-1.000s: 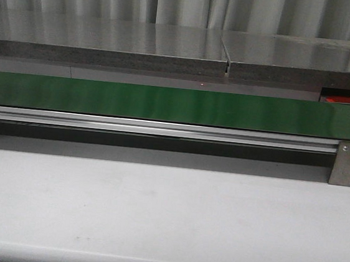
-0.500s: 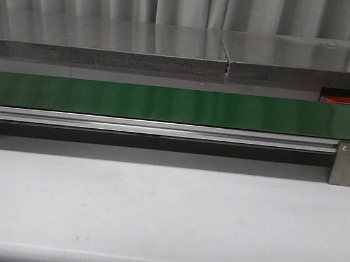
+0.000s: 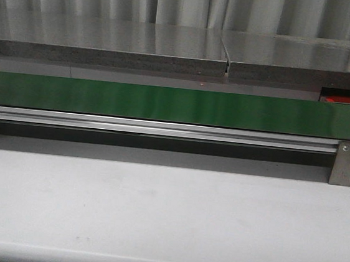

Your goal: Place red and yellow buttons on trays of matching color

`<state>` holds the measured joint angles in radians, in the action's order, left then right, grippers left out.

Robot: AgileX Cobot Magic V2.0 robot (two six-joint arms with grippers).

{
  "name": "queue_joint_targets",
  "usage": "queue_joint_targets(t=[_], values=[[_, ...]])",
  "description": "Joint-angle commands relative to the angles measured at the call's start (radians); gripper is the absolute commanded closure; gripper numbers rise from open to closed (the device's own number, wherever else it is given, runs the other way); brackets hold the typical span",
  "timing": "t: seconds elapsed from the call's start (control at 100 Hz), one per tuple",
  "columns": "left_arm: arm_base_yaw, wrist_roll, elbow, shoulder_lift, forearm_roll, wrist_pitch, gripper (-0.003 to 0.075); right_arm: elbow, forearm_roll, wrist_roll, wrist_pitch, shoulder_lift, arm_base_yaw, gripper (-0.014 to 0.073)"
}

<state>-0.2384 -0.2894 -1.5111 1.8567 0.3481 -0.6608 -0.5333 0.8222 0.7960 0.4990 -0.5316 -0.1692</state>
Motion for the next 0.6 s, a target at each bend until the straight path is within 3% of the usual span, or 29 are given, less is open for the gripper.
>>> queue_joint_targets(t=[0.0,0.3,0.59], values=[[0.004,-0.005,-0.081,-0.059,-0.013,0.015,0.0062,-0.025,0.019,0.009,-0.042,0.001,0.0,0.0711],[-0.091,-0.005,-0.146,-0.044,-0.05,0.041,0.0062,-0.025,0.019,0.009,-0.042,0.001,0.0,0.0711],[-0.199,-0.005,-0.146,0.086,-0.073,0.083,0.0062,-0.025,0.019,0.009,-0.042,0.001,0.0,0.0711]])
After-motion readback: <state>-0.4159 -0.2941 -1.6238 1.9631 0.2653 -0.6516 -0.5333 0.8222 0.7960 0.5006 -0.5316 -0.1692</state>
